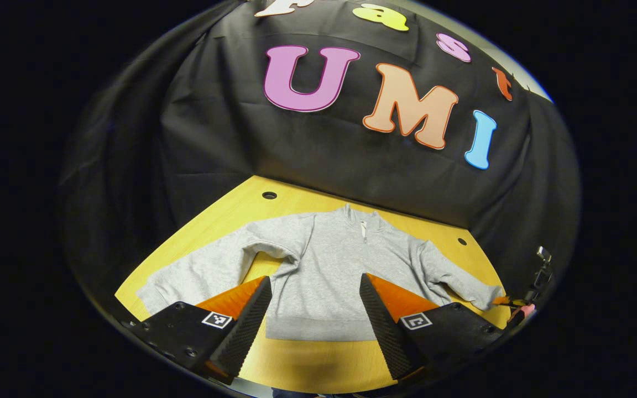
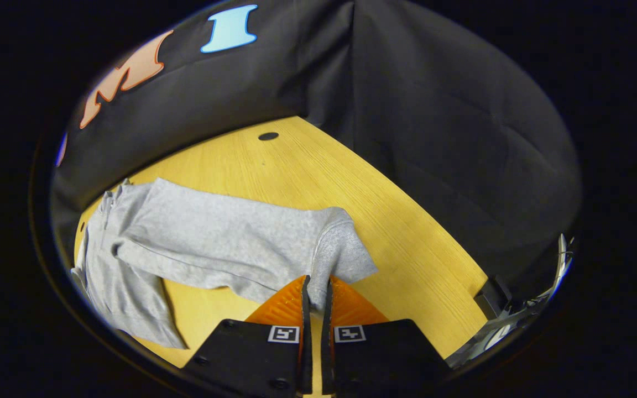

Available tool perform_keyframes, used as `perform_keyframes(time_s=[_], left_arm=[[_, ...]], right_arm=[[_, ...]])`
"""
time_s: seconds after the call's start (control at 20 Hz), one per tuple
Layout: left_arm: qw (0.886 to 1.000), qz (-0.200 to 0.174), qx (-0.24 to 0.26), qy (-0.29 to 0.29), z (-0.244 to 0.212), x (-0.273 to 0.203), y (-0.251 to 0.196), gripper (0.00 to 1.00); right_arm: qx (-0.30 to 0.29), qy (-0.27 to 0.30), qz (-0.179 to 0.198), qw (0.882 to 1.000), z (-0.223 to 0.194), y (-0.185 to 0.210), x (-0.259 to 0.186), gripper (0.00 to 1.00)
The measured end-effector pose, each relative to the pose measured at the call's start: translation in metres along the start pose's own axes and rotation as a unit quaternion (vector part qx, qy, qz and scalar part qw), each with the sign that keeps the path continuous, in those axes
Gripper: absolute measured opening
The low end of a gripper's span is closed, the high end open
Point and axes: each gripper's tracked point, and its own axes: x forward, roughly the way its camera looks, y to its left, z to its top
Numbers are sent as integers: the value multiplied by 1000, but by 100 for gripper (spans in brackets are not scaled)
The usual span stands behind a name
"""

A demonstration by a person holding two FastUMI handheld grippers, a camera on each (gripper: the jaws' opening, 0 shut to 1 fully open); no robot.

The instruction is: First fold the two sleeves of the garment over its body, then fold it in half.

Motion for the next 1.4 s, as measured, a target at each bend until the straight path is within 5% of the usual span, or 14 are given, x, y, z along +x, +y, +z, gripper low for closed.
perform_keyframes(time_s=[0.35, 0.7, 1.05, 1.4], left_arm=[[1000, 15, -9, -1, -3, -11, 34, 94], [999, 33, -20, 3, -8, -22, 68, 94], [998, 47, -30, 7, -11, -30, 98, 94], [997, 70, -41, 12, -15, -30, 136, 94]], right_arm=[[-16, -60, 88, 994, 54, 104, -42, 8], [-16, -89, 206, 974, 79, 240, -84, 9], [-9, -92, 336, 937, 75, 375, -135, 8], [-9, -61, 465, 883, 47, 477, -179, 8]])
